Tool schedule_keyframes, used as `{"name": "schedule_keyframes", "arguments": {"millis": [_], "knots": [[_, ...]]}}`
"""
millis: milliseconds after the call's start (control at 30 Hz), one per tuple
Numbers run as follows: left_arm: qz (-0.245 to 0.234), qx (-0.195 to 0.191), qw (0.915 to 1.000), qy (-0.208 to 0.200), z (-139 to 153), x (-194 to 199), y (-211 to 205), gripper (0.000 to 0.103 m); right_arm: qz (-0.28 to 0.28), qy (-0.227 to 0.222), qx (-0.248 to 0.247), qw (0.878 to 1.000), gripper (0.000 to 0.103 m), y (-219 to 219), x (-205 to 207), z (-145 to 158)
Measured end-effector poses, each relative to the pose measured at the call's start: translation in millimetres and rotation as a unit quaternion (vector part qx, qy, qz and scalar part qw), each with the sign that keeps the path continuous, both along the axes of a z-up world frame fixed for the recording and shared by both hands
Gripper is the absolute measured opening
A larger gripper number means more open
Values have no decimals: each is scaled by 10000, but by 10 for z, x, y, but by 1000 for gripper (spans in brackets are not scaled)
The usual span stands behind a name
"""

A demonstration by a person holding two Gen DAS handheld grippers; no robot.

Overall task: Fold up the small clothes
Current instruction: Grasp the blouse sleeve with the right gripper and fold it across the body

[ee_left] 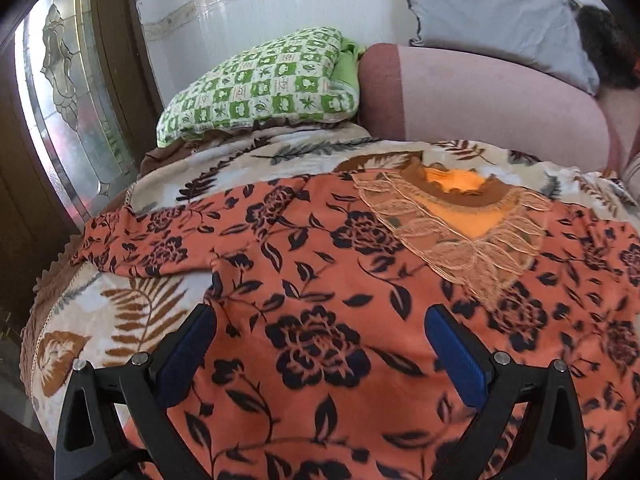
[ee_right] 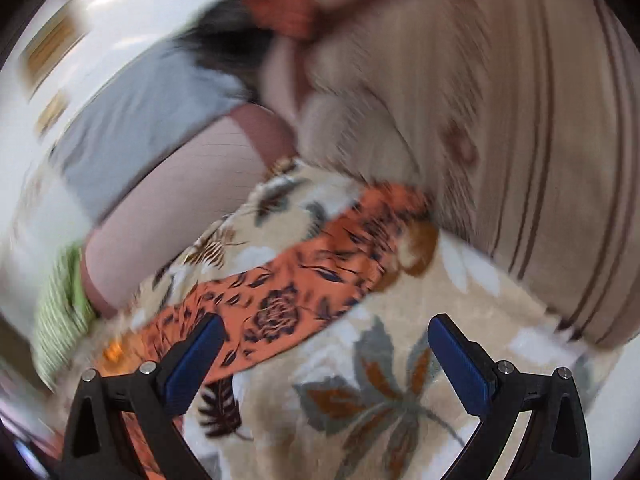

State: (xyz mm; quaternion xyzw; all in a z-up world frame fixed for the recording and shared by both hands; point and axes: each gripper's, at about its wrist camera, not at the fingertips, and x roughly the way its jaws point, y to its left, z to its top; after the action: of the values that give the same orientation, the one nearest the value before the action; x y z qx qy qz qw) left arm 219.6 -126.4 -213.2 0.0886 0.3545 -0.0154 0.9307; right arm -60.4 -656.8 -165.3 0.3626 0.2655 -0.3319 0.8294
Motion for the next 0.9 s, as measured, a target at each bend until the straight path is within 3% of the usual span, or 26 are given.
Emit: {"name": "schedule_keyframes", "arguments": {"millis": [133, 233, 367, 433, 500, 600, 767, 833, 900], "knots": [[-45, 101, 9999, -3, -53, 92, -66, 103, -493, -902, 1261, 9867, 100, -549, -126, -401], [-108, 195, 9997, -23, -91, 128, -116, 103, -673, -1107, 1721, 9765, 85, -783, -8, -630], [-96, 266, 9996, 24, -151, 188, -134, 103, -934, -1500, 2325, 9564, 76, -993, 174, -963], [-56, 290, 9995, 60, -182, 223, -125, 103, -1066, -1759, 2409, 9485, 75, -1047, 215, -1056], [-55, 280, 9995, 120, -208, 255, -118, 103, -1175, -1726, 2346, 9494, 75, -1123, 281, -1104], [-71, 269, 9994, 184, -234, 287, -123, 103, -1257, -1829, 2342, 9465, 66, -1250, 324, -1161], [-117, 350, 9991, 204, -275, 316, -166, 103, -1169, -1877, 2353, 9464, 40, -1440, 470, -1241], [-144, 387, 9989, 236, -298, 324, -188, 103, -1063, -1734, 2331, 9509, 22, -1489, 566, -1286], [-165, 391, 9988, 234, -296, 326, -193, 103, -1011, -1711, 2275, 9533, 14, -1481, 604, -1287]]}}
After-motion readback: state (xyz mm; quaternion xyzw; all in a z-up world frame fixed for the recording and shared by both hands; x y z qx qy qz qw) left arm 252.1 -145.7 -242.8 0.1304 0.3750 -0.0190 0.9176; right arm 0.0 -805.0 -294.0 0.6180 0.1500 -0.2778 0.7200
